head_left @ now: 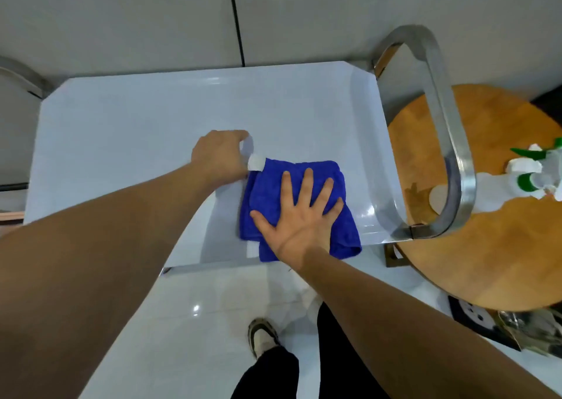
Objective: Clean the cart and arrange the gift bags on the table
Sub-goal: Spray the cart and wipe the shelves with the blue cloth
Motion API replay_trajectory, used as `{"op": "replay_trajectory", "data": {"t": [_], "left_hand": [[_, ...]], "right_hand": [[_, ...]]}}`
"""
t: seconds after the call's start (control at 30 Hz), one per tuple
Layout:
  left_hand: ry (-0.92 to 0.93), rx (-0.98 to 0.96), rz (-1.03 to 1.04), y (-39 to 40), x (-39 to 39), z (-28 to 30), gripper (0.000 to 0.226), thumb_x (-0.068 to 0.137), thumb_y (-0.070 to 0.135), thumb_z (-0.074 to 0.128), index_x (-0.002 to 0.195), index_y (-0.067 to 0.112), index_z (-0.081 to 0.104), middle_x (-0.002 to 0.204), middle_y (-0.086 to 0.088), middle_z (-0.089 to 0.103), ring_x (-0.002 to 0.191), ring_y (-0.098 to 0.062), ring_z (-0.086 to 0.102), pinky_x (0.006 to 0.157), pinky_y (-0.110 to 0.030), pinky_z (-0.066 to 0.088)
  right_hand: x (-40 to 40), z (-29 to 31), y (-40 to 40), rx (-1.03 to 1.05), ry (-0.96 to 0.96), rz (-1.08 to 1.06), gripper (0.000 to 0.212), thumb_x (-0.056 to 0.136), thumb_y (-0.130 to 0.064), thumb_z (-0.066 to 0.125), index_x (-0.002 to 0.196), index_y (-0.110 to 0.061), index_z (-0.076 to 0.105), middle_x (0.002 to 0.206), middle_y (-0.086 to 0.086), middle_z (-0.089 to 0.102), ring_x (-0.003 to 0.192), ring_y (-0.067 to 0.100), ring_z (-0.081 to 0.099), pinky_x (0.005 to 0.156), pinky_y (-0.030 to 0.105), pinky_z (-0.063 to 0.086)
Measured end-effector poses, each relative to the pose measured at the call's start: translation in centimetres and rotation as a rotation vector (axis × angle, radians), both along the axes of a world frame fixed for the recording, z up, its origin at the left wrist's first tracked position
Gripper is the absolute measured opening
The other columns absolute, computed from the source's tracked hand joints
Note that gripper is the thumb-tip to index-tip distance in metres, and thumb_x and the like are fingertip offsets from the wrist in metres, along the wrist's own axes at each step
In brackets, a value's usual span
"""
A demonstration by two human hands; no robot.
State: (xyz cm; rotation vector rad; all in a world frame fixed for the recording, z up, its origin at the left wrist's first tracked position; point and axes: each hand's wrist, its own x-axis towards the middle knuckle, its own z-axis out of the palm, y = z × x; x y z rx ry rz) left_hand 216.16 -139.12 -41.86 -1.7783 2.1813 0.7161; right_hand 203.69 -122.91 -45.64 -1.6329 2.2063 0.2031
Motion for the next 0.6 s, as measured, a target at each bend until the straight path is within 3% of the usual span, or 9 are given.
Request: {"op": "replay_trajectory", "data": {"t": [0.07, 0.13, 0.23, 0.33, 0.6], "left_hand": [[-0.095, 0.011, 0.041, -0.9, 1.9, -0.1, 0.088, 0.071, 0.024, 0.086, 0.146, 0.028, 0.041, 0.142, -0.006, 0.045, 0.131, -0.038, 0.046, 0.097, -0.048, 0.048], [-0.224, 0.074, 0.086, -1.3, 3.3, -0.3, 0.118, 0.067, 0.042, 0.092, 0.156, 0.037, 0.015, 0.160, -0.005, 0.017, 0.144, -0.045, 0.023, 0.103, -0.063, 0.040], [-0.210, 0.155, 0.130, -1.9, 4.1, -0.5, 0.134, 0.063, 0.052, 0.092, 0.158, 0.041, -0.001, 0.168, -0.002, -0.005, 0.150, -0.049, 0.003, 0.108, -0.076, 0.026], [-0.222, 0.185, 0.127, -2.5, 3.8, -0.5, 0.137, 0.063, 0.052, 0.092, 0.159, 0.040, -0.006, 0.168, -0.005, -0.011, 0.151, -0.050, -0.002, 0.108, -0.077, 0.023], [-0.258, 0.237, 0.103, -3.6, 3.6, -1.0, 0.138, 0.064, 0.050, 0.092, 0.158, 0.037, -0.008, 0.168, -0.009, -0.010, 0.149, -0.054, 0.000, 0.106, -0.078, 0.027]], "right_hand": [[0.2, -0.3, -2.3, -0.018, 0.010, -0.002, 0.096, 0.086, -0.086, 0.013, 0.158, -0.028, -0.012, 0.167, 0.012, -0.013, 0.147, 0.051, -0.017, 0.114, 0.073, 0.001], [0.0, -0.9, -4.3, -0.066, 0.027, 0.005, 0.096, 0.085, -0.087, 0.015, 0.159, -0.028, -0.006, 0.168, 0.012, -0.007, 0.149, 0.051, -0.011, 0.115, 0.072, 0.004], [0.0, -1.8, -6.8, -0.161, 0.067, -0.013, 0.097, 0.085, -0.086, 0.021, 0.160, -0.027, 0.007, 0.167, 0.014, 0.006, 0.149, 0.051, 0.001, 0.114, 0.073, 0.010], [0.2, -2.0, -9.4, -0.198, 0.112, -0.025, 0.096, 0.086, -0.086, 0.024, 0.160, -0.026, 0.014, 0.166, 0.015, 0.013, 0.149, 0.051, 0.008, 0.113, 0.072, 0.016], [0.1, -2.3, -19.6, -0.208, 0.128, -0.074, 0.093, 0.087, -0.084, 0.021, 0.160, -0.028, 0.007, 0.168, 0.013, 0.003, 0.151, 0.049, 0.001, 0.115, 0.070, 0.010]]}}
